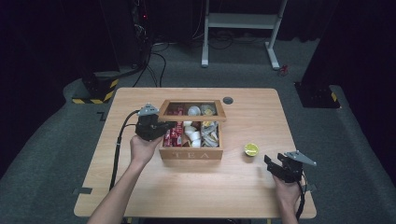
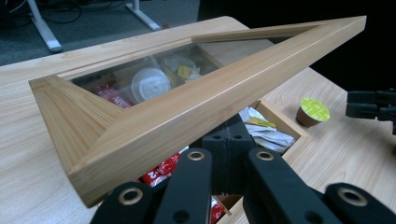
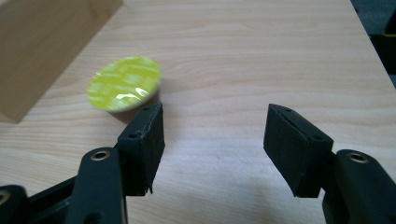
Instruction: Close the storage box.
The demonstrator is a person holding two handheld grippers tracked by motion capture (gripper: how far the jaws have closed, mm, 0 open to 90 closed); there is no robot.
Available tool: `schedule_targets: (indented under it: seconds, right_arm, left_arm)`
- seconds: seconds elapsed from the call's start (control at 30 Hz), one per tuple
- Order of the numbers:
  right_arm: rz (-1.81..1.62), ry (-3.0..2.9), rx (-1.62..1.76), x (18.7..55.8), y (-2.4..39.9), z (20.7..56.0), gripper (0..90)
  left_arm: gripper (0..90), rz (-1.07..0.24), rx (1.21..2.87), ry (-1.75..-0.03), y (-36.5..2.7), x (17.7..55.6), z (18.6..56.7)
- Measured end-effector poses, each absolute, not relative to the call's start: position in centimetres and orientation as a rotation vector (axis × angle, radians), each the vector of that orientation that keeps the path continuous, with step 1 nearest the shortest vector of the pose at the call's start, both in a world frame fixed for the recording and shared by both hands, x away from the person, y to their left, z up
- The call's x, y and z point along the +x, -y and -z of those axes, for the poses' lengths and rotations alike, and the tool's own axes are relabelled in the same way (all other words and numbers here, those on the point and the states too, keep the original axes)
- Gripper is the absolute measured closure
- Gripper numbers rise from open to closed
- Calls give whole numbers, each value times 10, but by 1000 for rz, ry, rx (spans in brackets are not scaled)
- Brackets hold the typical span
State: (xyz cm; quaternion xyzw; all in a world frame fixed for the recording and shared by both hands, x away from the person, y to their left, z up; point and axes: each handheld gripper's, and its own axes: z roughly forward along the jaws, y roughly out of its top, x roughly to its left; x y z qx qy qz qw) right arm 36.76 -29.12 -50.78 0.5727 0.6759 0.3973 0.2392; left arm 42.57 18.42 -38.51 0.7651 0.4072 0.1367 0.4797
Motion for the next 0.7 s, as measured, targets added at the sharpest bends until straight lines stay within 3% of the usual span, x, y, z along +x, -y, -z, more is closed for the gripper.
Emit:
schedule_targets:
  seconds: [0.7]
  right_arm:
    - [-832,-1896,1607,372,290,522,395]
  left_arm:
    - [900,-323,1870,-995,-183,416,400]
